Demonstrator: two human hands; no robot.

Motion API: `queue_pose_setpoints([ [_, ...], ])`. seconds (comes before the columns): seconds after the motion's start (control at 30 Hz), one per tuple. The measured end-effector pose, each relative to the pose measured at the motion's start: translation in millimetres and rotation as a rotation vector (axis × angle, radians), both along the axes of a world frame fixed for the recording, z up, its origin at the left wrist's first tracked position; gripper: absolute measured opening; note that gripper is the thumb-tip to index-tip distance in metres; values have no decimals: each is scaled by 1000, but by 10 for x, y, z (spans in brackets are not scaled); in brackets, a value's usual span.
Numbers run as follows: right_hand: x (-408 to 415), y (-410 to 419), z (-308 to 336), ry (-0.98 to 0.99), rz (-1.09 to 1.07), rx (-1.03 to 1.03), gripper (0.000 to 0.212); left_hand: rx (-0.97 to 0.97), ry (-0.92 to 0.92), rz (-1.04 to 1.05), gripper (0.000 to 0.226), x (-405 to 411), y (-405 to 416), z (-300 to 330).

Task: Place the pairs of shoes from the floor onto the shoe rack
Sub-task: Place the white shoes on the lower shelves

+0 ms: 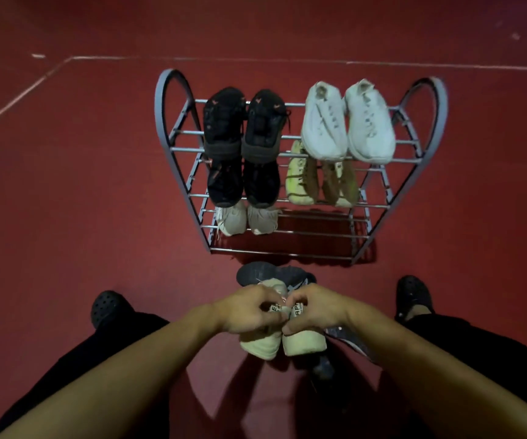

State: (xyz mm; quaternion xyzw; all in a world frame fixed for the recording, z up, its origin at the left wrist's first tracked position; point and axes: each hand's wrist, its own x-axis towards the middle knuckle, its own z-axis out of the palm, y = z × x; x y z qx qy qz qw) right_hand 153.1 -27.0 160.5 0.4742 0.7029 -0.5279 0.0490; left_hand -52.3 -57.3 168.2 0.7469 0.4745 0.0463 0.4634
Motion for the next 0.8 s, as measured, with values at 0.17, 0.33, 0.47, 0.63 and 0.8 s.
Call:
queue_pose_setpoints([
  [0.17,225,-156,238,-49,-206,236,47,-72,-319,400,20,305,-45,-5],
  [0.33,437,-222,171,-119,-223,743,43,-257,-526,1031,21,661,53,94],
  [0.47,584,-220,-25,-70,-267,1111,46,-500,-464,942,39,947,89,241],
  [0.63,758,-95,-176,-75,-300,1268,44,-580,-586,988,34,1198,202,342],
  [0.8,862,13,-469,-95,-307,1320,46,-638,-575,1001,34,1311,306,166],
])
